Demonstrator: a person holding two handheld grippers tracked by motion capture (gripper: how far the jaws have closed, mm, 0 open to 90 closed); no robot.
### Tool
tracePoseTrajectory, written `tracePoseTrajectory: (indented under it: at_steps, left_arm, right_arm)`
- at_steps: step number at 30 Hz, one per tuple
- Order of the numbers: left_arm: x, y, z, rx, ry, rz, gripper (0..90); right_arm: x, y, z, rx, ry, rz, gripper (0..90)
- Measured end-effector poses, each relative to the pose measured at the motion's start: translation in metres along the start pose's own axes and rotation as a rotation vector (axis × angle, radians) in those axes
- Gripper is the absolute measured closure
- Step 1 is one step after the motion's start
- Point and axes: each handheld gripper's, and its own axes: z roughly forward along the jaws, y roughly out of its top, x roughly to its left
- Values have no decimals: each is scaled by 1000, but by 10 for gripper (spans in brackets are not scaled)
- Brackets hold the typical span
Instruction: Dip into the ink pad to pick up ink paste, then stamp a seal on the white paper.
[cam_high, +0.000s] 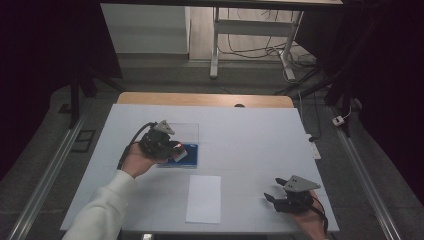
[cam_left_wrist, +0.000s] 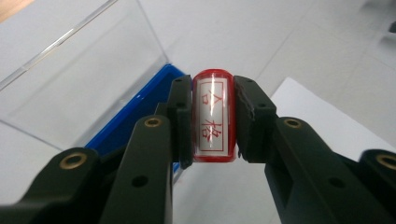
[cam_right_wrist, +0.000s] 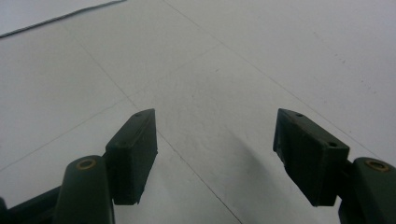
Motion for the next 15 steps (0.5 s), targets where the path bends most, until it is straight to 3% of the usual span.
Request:
tracePoseTrajectory:
  at_steps: [15]
  left_arm:
    - [-18, 0, -2, 4, -37, 44, 697]
  right_arm:
    - [0, 0, -2, -5, -6, -3, 302]
